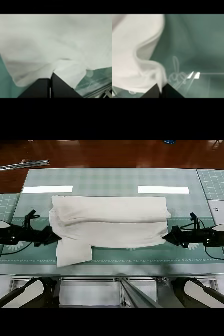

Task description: Fold the shirts.

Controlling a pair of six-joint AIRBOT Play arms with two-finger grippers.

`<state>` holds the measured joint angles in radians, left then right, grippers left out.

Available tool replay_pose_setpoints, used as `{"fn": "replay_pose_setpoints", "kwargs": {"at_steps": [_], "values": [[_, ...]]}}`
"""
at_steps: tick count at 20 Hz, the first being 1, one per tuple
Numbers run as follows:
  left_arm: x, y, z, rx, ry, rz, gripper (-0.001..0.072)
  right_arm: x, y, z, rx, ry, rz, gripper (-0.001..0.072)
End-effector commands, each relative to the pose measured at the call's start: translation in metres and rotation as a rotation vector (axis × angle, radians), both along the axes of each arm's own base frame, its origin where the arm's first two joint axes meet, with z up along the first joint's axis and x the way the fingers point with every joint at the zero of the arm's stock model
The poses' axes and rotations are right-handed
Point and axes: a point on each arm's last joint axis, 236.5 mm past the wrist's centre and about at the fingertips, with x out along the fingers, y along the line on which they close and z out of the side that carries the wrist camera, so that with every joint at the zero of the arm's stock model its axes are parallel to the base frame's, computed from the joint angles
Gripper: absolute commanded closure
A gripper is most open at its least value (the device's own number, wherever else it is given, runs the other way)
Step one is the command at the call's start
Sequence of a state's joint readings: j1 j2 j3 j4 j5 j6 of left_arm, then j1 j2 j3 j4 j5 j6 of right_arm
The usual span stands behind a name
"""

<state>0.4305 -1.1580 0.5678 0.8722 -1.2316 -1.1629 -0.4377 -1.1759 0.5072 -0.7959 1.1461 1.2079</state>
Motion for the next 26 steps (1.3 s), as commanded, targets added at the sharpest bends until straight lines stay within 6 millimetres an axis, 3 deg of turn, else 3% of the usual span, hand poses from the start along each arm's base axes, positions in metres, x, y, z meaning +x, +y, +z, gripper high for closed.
{"fn": "replay_pose_setpoints", "kwargs": {"at_steps": [1, 3, 5, 8, 11, 18, 22, 23, 24, 25, 26], "values": [[0.050, 0.005, 0.044, -0.030, -0.144, 0.041, 0.0690, 0.038, -0.011, 0.031, -0.020, -0.105, 0.001, 0.0681], [0.080, 0.013, 0.068, -0.029, -0.219, 0.051, 0.0690, 0.068, -0.022, 0.052, -0.037, -0.170, -0.027, 0.0681], [0.108, 0.020, 0.079, -0.039, -0.242, 0.064, 0.0690, 0.094, -0.023, 0.063, -0.033, -0.210, -0.016, 0.0681], [0.145, 0.015, 0.075, -0.056, -0.217, 0.047, 0.0690, 0.124, -0.019, 0.062, -0.029, -0.229, 0.002, 0.0681], [0.178, -0.002, 0.064, -0.067, -0.206, -0.011, 0.0690, 0.151, -0.025, 0.059, -0.006, -0.255, -0.047, 0.0681], [0.240, -0.003, 0.042, -0.083, -0.175, 0.014, 0.0690, 0.183, -0.035, 0.041, 0.005, -0.258, -0.066, 0.0681], [0.241, -0.014, 0.023, -0.099, -0.136, -0.019, 0.0686, 0.190, -0.037, 0.031, 0.015, -0.250, -0.082, 0.0679], [0.239, -0.019, 0.019, -0.106, -0.121, -0.032, 0.0558, 0.191, -0.038, 0.028, 0.019, -0.246, -0.090, 0.0590], [0.234, -0.023, 0.018, -0.115, -0.105, -0.049, 0.0279, 0.192, -0.038, 0.027, 0.019, -0.244, -0.094, 0.0371], [0.230, -0.022, 0.018, -0.113, -0.094, -0.060, 0.0200, 0.192, -0.038, 0.027, 0.016, -0.248, -0.087, 0.0300], [0.227, -0.015, 0.021, -0.105, -0.081, -0.069, 0.0201, 0.192, -0.042, 0.031, 0.014, -0.251, -0.072, 0.0299]]}}
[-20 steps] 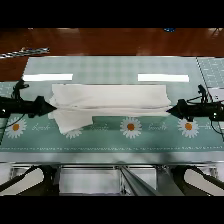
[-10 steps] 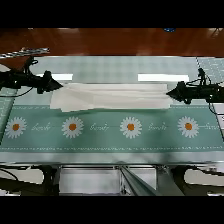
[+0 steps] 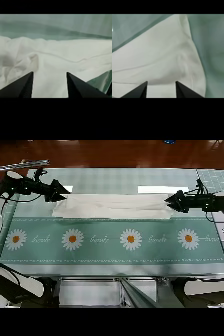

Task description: Fold the shirts.

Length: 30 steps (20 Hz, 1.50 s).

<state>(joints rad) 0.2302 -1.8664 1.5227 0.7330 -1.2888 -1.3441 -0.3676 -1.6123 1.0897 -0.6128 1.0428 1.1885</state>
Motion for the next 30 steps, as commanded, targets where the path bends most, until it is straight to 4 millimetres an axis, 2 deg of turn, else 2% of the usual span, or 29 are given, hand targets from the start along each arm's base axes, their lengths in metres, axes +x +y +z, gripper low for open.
{"fn": "replay_pose_setpoints", "kwargs": {"at_steps": [1, 3, 6, 7, 8, 9, 10, 11, 13, 15, 18, 21, 26, 27, 29, 30], "values": [[-0.012, 0.011, 0.002, 0.011, 0.068, -0.028, 0.0201, 0.002, -0.005, 0.010, 0.018, -0.007, 0.022, 0.0299], [-0.019, 0.045, 0.028, 0.065, 0.067, -0.022, 0.0201, 0.002, -0.021, 0.043, 0.059, -0.026, 0.032, 0.0300], [-0.027, 0.096, 0.099, 0.138, -0.092, 0.010, 0.0202, 0.000, -0.070, 0.101, -0.008, -0.147, -0.031, 0.0299], [-0.029, 0.109, 0.124, 0.174, -0.163, 0.049, 0.0202, -0.005, -0.088, 0.112, -0.076, -0.173, -0.061, 0.0299], [-0.029, 0.116, 0.147, 0.211, -0.233, 0.091, 0.0202, -0.012, -0.107, 0.116, -0.159, -0.178, -0.100, 0.0299], [-0.032, 0.116, 0.166, 0.246, -0.305, 0.113, 0.0202, -0.019, -0.123, 0.111, -0.221, -0.157, -0.156, 0.0299], [-0.038, 0.108, 0.181, 0.278, -0.372, 0.124, 0.0201, -0.026, -0.133, 0.099, -0.266, -0.128, -0.204, 0.0298], [-0.047, 0.092, 0.188, 0.293, -0.415, 0.125, 0.0202, -0.033, -0.134, 0.082, -0.272, -0.093, -0.230, 0.0298], [-0.077, 0.045, 0.179, 0.283, -0.434, 0.077, 0.0202, -0.041, -0.122, 0.047, -0.226, -0.031, -0.251, 0.0298], [-0.105, 0.003, 0.155, 0.271, -0.431, -0.002, 0.0201, -0.044, -0.101, 0.014, -0.169, 0.032, -0.225, 0.0298], [-0.128, -0.036, 0.115, 0.247, -0.378, -0.074, 0.0201, -0.036, -0.066, -0.017, -0.082, 0.086, -0.167, 0.0298], [-0.129, -0.051, 0.096, 0.239, -0.345, -0.110, 0.0201, -0.028, -0.036, -0.042, 0.007, 0.137, -0.152, 0.0298], [-0.123, -0.050, 0.089, 0.237, -0.331, -0.099, 0.0201, -0.011, 0.005, -0.051, 0.013, 0.145, -0.039, 0.0300], [-0.121, -0.050, 0.090, 0.235, -0.337, -0.092, 0.0201, -0.005, 0.013, -0.050, 0.009, 0.137, -0.017, 0.0347], [-0.118, -0.049, 0.091, 0.237, -0.348, -0.080, 0.0201, 0.006, 0.027, -0.038, -0.011, 0.088, 0.041, 0.0680], [-0.118, -0.049, 0.091, 0.238, -0.348, -0.080, 0.0202, 0.011, 0.034, -0.027, -0.015, 0.059, 0.075, 0.0681]]}}
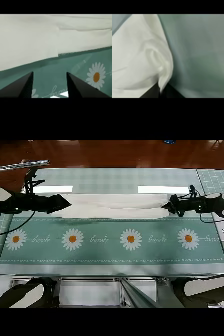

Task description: Fold the shirts.

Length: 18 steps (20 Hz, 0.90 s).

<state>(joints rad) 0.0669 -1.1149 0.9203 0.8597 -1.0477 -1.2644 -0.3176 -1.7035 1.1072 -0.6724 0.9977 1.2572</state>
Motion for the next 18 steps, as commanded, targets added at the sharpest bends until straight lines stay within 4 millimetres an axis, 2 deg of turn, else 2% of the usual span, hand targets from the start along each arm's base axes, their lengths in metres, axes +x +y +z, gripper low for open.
{"fn": "replay_pose_setpoints", "kwargs": {"at_steps": [1, 2, 3, 4, 6, 9, 11, 14, 18], "values": [[0.003, 0.000, 0.000, 0.000, -0.009, 0.010, 0.0205, 0.016, 0.026, 0.029, 0.014, -0.072, 0.094, 0.0681], [0.002, 0.000, 0.000, -0.001, -0.007, 0.008, 0.0269, 0.017, 0.027, 0.042, 0.016, -0.093, 0.106, 0.0681], [0.001, -0.001, -0.001, -0.004, -0.003, 0.006, 0.0512, 0.015, 0.025, 0.058, 0.010, -0.117, 0.116, 0.0682], [0.001, -0.003, 0.001, -0.015, -0.003, 0.004, 0.0684, 0.010, 0.023, 0.072, -0.014, -0.137, 0.140, 0.0682], [0.000, -0.015, 0.005, -0.031, -0.015, -0.025, 0.0690, -0.009, 0.013, 0.101, -0.123, -0.154, 0.190, 0.0682], [-0.007, -0.053, 0.007, -0.030, -0.059, -0.135, 0.0690, -0.041, -0.003, 0.152, -0.286, -0.206, 0.205, 0.0682], [-0.007, -0.084, 0.004, -0.029, -0.083, -0.173, 0.0690, -0.067, -0.004, 0.186, -0.350, -0.267, 0.186, 0.0682], [-0.008, -0.143, -0.007, -0.054, -0.062, -0.265, 0.0691, -0.110, 0.009, 0.224, -0.376, -0.355, 0.151, 0.0682], [-0.016, -0.238, -0.033, -0.073, 0.049, -0.453, 0.0691, -0.155, 0.024, 0.249, -0.381, -0.420, 0.117, 0.0682]]}}
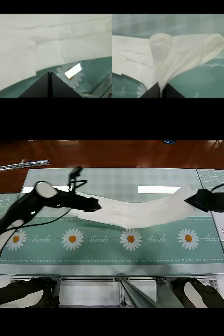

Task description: Fold the shirts.

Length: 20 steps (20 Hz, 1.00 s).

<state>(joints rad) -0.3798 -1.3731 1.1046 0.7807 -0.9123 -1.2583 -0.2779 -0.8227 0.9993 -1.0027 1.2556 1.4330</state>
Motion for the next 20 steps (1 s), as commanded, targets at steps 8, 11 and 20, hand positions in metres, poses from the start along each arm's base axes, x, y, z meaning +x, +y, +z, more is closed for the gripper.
{"fn": "replay_pose_setpoints", "kwargs": {"at_steps": [8, 11, 20], "values": [[-0.094, -0.218, -0.078, 0.032, 0.262, -0.468, 0.0690, -0.062, 0.030, 0.041, 0.036, -0.106, 0.010, 0.0681], [-0.127, -0.245, -0.082, 0.021, 0.272, -0.542, 0.0691, -0.062, 0.034, 0.044, 0.052, -0.114, 0.021, 0.0681], [-0.037, -0.135, -0.010, 0.039, 0.273, -0.476, 0.0690, -0.053, 0.048, 0.042, 0.111, -0.105, 0.095, 0.0682]]}}
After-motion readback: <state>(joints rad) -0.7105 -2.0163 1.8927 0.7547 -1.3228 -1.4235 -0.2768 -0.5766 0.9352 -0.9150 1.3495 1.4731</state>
